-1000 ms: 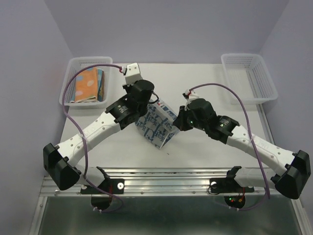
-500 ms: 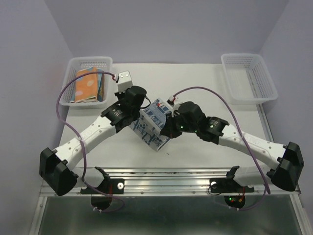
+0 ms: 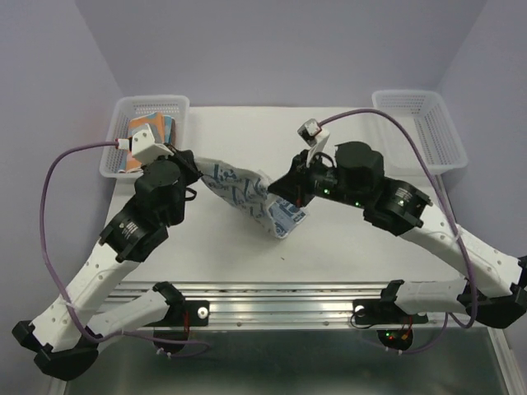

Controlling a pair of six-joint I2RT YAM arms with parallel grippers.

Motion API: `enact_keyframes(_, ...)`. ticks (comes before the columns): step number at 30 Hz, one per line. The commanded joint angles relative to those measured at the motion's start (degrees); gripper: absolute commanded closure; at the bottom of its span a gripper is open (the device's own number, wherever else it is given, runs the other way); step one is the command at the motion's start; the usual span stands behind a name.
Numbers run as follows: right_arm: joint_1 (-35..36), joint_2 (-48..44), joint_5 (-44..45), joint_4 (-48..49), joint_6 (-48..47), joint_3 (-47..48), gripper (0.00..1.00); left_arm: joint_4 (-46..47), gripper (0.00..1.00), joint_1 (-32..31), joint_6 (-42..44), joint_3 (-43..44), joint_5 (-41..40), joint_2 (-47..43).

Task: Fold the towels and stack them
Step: Flatten out the crumpled towel

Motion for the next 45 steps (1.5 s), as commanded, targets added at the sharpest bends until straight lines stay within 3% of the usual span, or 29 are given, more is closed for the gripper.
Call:
enact_keyframes(1, 0.3, -1.6, 3.1, -4.1, -7.2, 13.4, 0.99, 2.6, 1.00, 0.1, 0.6, 7.8, 6.2, -1.5)
enact_keyframes(6, 0.4, 1.4, -1.6, -12.5, -11.4, 29.7, 0.99, 3.0, 1.00, 0.1, -0.2, 15.8, 13.9, -1.9)
enact_keyframes(10, 0.3, 2.8, -6.0, -16.3, -12.6, 37.4, 0.99, 3.2, 1.00, 0.1, -0.6, 19.4, 22.2, -2.9)
enact_keyframes(18, 0.4, 4.4, -11.1, -18.8, -12.7, 43.0, 0.99, 4.8, 1.00, 0.2, 0.0, 23.9, 35.1, -4.0)
enact_keyframes(21, 0.3, 2.8, -8.5, -17.2, -13.0, 40.6, 0.99, 4.8, 1.00, 0.1, -0.6, 22.7, 33.2, -4.1)
enact_keyframes(27, 0.4, 2.7, 11.8, -15.2, -14.0, 33.9, 0.99, 4.9, 1.00, 0.1, -2.4, 17.6, 23.1, -3.1)
enact_keyframes(31, 0.3, 5.6, 30.7, -11.2, -16.0, 28.9, 0.99, 6.4, 1.00, 0.1, -2.6, 15.2, 13.1, 2.2)
enact_keyframes(35, -3.1, 11.2, 38.4, -7.5, -20.1, 27.2, 0.99, 7.5, 1.00, 1.4, -1.7, 16.8, 6.8, 11.5)
enact_keyframes(37, -8.2, 13.2, 35.7, -6.1, -20.2, 27.2, 0.99, 8.0, 1.00, 3.3, -1.6, 18.2, 8.4, 17.9)
enact_keyframes(38, -13.8, 14.4, 30.3, -5.1, -20.2, 26.9, 0.99, 8.7, 1.00, 6.1, -1.4, 19.3, 9.3, 20.1)
enact_keyframes(45, -26.7, 29.3, 15.7, 2.7, -28.4, 28.5, 0.99, 18.9, 1.00, 12.5, 5.3, 27.4, 13.2, 39.5)
